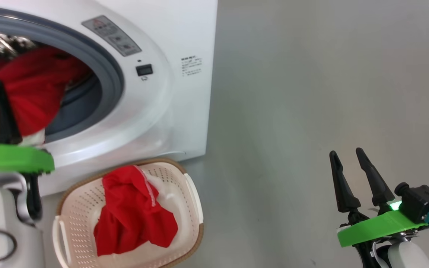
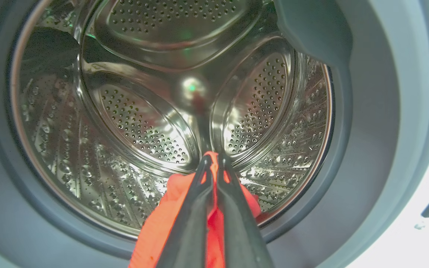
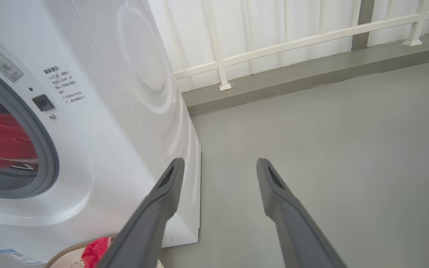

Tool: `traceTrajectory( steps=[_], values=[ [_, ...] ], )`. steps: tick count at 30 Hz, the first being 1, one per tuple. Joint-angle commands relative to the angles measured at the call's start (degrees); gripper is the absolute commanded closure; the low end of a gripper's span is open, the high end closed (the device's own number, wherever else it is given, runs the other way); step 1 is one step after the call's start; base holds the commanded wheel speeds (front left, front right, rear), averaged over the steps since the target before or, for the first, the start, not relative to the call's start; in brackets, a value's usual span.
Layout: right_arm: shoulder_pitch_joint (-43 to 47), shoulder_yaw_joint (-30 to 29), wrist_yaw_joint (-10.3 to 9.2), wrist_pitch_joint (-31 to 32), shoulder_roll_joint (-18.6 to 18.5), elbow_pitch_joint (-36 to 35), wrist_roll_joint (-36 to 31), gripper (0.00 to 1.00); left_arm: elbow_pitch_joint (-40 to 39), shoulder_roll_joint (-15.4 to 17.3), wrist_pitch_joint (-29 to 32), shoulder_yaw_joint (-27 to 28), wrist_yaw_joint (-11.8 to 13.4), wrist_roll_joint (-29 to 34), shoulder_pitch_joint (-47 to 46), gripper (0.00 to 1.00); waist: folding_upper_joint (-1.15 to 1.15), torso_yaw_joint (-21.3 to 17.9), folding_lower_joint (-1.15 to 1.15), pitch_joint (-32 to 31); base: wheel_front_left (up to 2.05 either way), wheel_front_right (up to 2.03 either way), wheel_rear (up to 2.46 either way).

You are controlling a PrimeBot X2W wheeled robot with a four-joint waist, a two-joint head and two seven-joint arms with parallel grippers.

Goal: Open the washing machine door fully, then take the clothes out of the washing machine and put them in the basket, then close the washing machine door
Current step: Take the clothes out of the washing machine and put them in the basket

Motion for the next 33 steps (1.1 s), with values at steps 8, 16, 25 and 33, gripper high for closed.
traceTrajectory(
  steps=[8, 16, 25, 33],
  values=[
    [1.6, 1.3, 0.36, -0.4, -0.4, -0.8, -0.2, 0.00, -12.8, -1.7, -0.7, 5.2, -2.1, 0.9, 9.0, 1.00, 0.00, 1.8, 0.00, -4.1, 0.00, 0.00, 0.00],
    [2.6, 0.7, 0.36, -0.4, -0.3, -0.9, -0.3, 0.00, -24.3, -2.8, -0.7, 5.7, -2.8, -0.8, 15.9, 1.00, 0.00, 2.7, 0.00, -5.2, 0.00, 0.00, 0.00],
    [3.0, 0.4, 0.36, -0.4, -0.4, -1.1, -0.4, 0.00, -35.2, -2.9, -0.7, 1.4, -0.6, -3.4, 19.1, 1.00, 0.00, 3.9, 0.00, -4.8, 0.00, 0.00, 0.00],
    [2.3, 0.9, 0.36, -0.4, -0.4, -1.2, -0.3, 0.00, -35.9, -2.9, -0.7, -3.2, 1.1, -3.3, 22.5, 1.00, 0.00, 3.7, 0.00, -3.5, 0.00, 0.00, 0.00]
  ],
)
